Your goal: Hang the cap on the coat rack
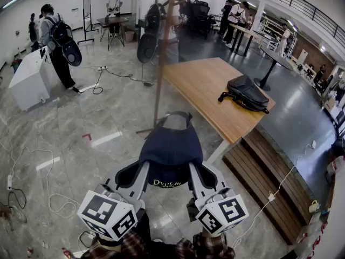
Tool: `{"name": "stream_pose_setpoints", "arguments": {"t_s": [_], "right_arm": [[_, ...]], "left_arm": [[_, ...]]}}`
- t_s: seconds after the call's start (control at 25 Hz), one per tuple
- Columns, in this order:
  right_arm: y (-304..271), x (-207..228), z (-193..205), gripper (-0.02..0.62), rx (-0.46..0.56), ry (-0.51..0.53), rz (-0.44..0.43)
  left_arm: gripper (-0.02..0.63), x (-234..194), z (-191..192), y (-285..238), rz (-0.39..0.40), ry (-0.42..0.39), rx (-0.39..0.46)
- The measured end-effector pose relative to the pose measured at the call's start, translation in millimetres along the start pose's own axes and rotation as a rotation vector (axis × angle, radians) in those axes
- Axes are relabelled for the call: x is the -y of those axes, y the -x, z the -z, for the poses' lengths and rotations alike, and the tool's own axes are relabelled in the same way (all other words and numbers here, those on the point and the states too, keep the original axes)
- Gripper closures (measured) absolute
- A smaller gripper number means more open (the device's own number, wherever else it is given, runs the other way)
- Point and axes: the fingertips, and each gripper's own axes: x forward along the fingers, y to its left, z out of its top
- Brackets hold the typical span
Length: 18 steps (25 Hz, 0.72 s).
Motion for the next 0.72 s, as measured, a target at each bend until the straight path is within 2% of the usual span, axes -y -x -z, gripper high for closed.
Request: {"name": "stream_pose_setpoints", "arguments": {"t_s": [0.4,0.56,0.72], "right_arm": [[-171,43,-30,0.575,0.064,0.022,0.025],[-224,58,-25,0.575,0.072,0.022,0.045],[-262,79,-17,0.575,0.047,0.029,0.079]], "left_arm": [[0.589,-131,-64,-108,0.048,-0.051,0.038],[0.589,-176,-68,-140,0.075,-0.054,0.037],[0.589,-207,-67,-174,0.098,-0.023,0.026]]}}
